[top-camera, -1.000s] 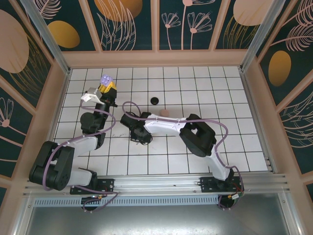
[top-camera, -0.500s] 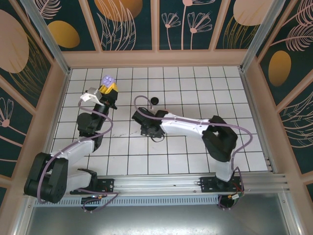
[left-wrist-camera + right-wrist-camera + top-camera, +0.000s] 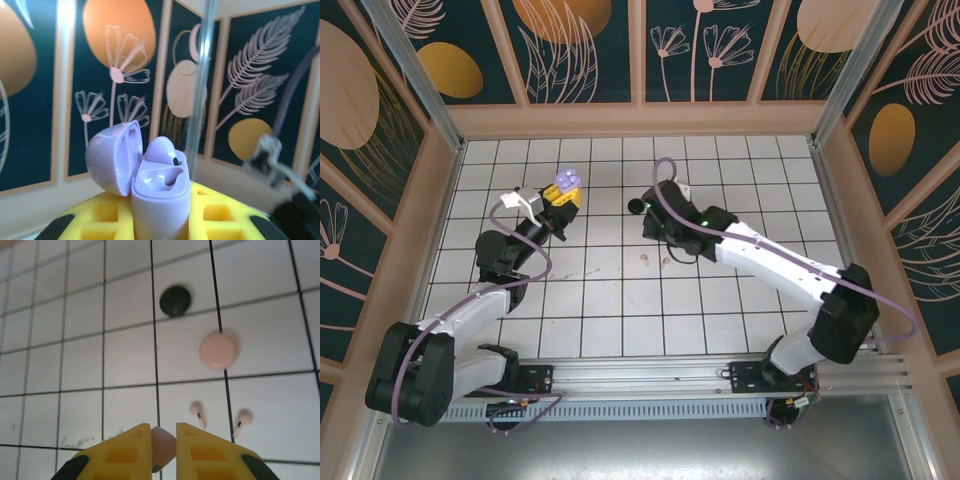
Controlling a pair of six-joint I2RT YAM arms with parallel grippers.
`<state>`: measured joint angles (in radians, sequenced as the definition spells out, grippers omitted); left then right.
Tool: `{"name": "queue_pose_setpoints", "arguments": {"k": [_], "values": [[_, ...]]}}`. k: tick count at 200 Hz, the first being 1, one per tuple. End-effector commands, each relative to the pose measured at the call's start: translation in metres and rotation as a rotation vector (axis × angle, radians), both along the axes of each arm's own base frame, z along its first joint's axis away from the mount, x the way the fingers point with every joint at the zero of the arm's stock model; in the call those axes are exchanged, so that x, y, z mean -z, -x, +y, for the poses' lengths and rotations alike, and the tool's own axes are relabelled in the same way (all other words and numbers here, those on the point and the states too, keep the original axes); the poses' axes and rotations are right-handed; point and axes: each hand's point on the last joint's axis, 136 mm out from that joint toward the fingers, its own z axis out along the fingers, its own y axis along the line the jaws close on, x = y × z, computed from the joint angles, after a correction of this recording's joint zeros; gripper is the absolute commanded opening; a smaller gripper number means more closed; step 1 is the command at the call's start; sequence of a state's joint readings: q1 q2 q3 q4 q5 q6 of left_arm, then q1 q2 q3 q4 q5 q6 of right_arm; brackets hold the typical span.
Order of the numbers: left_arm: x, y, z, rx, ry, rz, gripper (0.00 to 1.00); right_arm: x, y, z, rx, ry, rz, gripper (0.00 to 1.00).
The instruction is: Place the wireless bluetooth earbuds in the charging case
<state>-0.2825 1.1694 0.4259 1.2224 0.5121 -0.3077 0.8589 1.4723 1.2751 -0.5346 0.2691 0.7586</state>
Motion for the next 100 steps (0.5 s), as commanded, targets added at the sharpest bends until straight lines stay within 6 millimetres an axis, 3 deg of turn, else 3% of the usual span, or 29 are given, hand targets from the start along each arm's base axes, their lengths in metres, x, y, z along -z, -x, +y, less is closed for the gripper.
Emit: {"name": "queue_pose_setpoints", "arguments": {"k": [1,50,100], "values": [[0.008,0.018,-0.016,0.097,-0.071,-0.042,0.00,-0.060,-0.014,-0.003,-0.062,-0.028,-0.173,0.15],[0.037,0.032,-0.048,0.236,-0.225,-0.035,0.00,-0.128,-0.014,0.008,-0.211,-0.041,-0.363,0.16],[0.057,0.039,-0.076,0.388,-0.279,0.014,0.00,-0.153,0.000,0.020,-0.365,-0.048,-0.476,0.16]]}}
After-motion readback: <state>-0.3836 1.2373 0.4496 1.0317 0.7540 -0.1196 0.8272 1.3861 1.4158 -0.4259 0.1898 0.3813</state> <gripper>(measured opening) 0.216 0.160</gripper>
